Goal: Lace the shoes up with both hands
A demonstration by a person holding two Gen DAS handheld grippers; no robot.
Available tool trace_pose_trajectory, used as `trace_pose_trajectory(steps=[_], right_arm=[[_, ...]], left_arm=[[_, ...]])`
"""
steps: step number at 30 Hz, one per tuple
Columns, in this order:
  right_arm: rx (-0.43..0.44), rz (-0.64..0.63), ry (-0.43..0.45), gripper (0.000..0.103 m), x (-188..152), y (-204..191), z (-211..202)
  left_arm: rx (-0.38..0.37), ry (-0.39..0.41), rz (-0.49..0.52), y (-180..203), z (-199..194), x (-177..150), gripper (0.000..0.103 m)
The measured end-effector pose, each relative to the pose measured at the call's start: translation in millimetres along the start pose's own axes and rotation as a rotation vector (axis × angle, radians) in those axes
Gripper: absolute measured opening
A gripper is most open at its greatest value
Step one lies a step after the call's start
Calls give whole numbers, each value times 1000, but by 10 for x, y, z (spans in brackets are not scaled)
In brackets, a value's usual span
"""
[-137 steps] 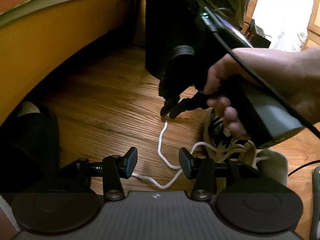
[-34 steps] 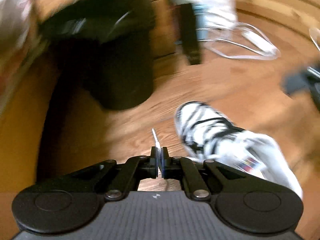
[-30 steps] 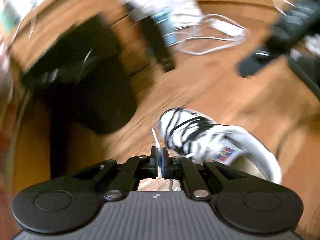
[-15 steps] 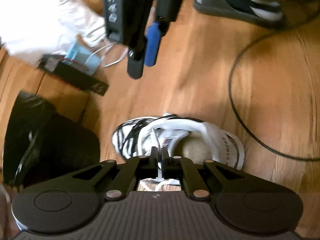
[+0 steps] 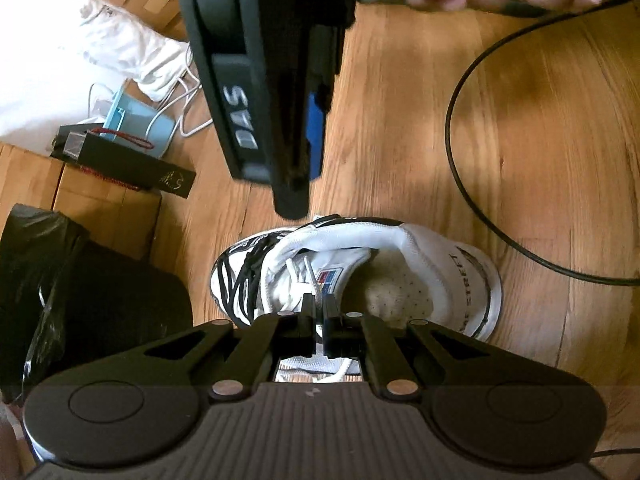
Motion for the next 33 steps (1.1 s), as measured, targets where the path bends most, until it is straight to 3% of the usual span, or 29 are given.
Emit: trace_pose_trajectory(steps=[8,33], right_arm=[[6,69,-2,28,-56,122,23],[23,72,-22,28,-93,128,28]], left_arm=[[17,17,14,-16,59,-10,4],[23,12,-62,-27,187,20,4]])
Point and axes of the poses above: each gripper's, at about its wrist camera, not at the fingertips, and z roughly the way its jaws point, y to its right, x to its top, the point moved 5 cm from there along z, roughly the way its jaws point, and after that the axes turned 3 degrees about -z, right-handed, at the moved point
